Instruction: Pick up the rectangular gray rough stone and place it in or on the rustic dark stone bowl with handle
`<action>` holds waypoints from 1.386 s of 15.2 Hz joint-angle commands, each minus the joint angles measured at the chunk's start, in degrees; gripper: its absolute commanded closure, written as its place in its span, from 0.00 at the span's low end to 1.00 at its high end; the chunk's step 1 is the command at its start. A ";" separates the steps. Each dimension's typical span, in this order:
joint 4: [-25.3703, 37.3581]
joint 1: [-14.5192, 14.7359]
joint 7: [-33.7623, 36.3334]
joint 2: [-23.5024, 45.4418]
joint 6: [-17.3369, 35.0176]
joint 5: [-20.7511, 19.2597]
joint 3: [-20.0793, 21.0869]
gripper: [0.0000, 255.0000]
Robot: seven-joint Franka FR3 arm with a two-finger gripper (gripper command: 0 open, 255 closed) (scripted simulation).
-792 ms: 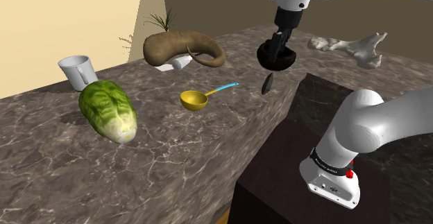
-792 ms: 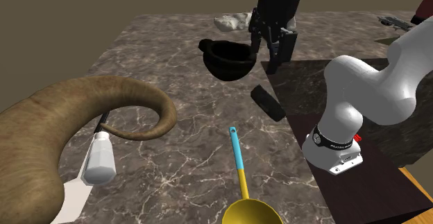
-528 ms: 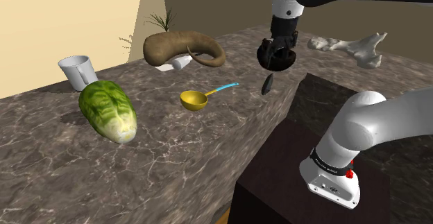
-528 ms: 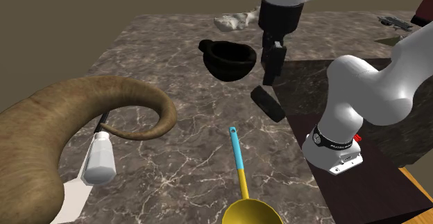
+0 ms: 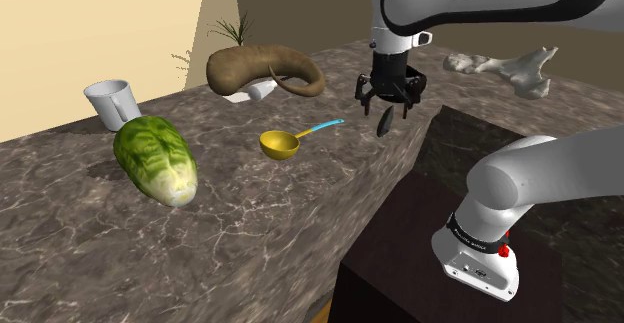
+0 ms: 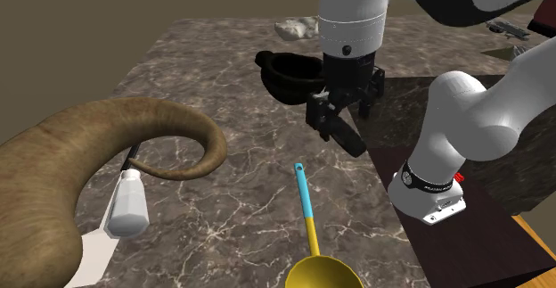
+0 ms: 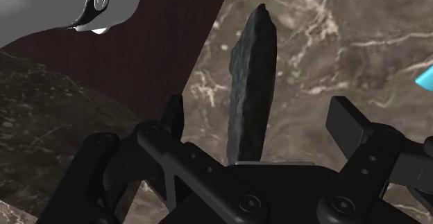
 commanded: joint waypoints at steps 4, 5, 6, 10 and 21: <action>-3.94 0.20 0.32 -0.76 3.11 0.73 0.56 0.00; -3.93 0.20 0.32 -0.75 3.12 0.73 0.56 0.00; -3.93 0.20 0.32 -0.75 3.12 0.73 0.57 0.00; -3.93 0.20 0.32 -0.75 3.12 0.73 0.57 0.00; -3.93 0.20 0.32 -0.75 3.12 0.73 0.57 1.00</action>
